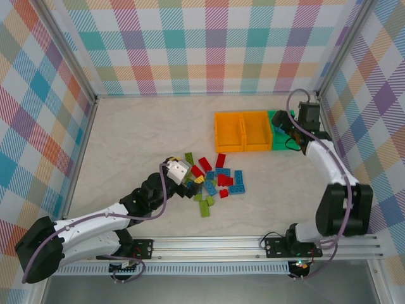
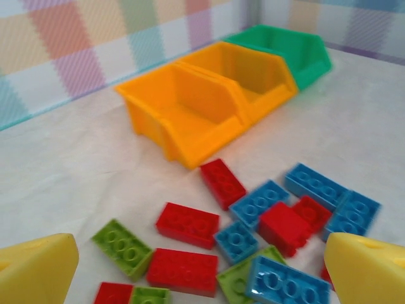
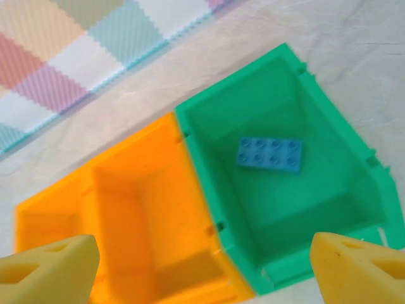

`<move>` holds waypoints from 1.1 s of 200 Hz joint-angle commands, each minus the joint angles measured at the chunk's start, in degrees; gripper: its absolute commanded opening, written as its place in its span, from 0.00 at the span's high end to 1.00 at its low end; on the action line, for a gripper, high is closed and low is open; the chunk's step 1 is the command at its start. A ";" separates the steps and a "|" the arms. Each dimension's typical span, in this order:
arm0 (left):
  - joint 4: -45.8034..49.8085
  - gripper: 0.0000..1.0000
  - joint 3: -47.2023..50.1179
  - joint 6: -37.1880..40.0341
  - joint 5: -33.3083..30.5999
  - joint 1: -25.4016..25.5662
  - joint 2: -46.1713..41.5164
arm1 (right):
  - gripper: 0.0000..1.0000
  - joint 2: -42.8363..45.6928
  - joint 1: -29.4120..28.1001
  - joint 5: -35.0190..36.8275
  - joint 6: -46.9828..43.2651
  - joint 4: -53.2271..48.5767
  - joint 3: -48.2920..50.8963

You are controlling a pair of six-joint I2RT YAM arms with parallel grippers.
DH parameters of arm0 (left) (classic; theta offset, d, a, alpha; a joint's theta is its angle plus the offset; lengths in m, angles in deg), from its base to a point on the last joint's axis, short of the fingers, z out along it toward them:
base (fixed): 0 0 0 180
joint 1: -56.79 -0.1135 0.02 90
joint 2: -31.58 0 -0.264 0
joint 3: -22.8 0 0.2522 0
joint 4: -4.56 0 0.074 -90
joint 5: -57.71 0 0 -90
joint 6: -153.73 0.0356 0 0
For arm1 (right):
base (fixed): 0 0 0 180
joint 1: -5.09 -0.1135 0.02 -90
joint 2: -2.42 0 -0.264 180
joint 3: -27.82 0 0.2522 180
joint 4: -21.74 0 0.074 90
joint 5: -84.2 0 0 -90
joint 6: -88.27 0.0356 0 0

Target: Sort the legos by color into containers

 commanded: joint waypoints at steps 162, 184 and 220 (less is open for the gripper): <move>5.80 0.00 -2.71 0.14 1.61 -0.20 3.08 | 0.45 -29.18 -36.99 9.63 0.51 -6.29 -8.38; 5.54 0.00 -2.75 0.06 1.78 -0.16 3.72 | 0.56 -27.62 -36.95 10.32 0.49 -5.45 -6.03; 6.35 0.00 -3.41 -0.39 0.08 -0.11 4.68 | 0.70 -20.51 -36.99 9.77 0.17 -2.26 0.04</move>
